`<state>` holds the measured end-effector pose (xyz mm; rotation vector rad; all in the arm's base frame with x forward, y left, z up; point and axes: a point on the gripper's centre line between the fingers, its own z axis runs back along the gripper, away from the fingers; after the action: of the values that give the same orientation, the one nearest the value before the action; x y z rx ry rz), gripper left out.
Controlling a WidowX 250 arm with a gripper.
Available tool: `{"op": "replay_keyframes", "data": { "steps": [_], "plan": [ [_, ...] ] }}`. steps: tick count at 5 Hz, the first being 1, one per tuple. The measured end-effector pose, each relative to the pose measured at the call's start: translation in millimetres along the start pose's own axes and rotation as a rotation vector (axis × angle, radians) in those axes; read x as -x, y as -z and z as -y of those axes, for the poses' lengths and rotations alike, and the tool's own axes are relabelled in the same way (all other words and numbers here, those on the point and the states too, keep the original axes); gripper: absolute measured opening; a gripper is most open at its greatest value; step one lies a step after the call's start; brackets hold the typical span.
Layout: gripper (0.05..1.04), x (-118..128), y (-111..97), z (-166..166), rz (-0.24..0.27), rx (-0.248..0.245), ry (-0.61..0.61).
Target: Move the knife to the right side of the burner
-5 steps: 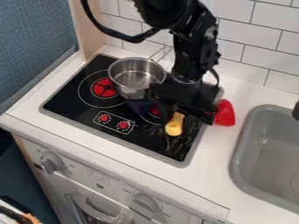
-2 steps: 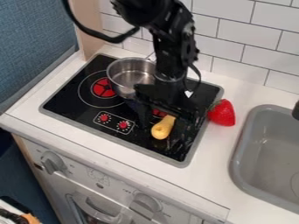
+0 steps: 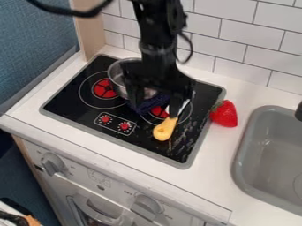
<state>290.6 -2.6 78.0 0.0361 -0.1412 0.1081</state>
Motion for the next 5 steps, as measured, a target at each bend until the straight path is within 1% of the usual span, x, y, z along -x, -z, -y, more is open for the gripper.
{"op": "replay_keyframes", "data": {
  "steps": [1, 2, 3, 4, 5],
  "plan": [
    [1.001, -13, -22, -9, -0.025, -0.06, -0.134],
    [1.001, -14, -24, -25, -0.045, -0.098, -0.169],
    [1.001, -23, -31, -23, -0.029, -0.095, -0.124],
    [1.001, -38, -40, -16, -0.016, -0.105, -0.101],
    [1.001, -48, -43, -34, -0.008, -0.155, -0.148]
  ]
}}
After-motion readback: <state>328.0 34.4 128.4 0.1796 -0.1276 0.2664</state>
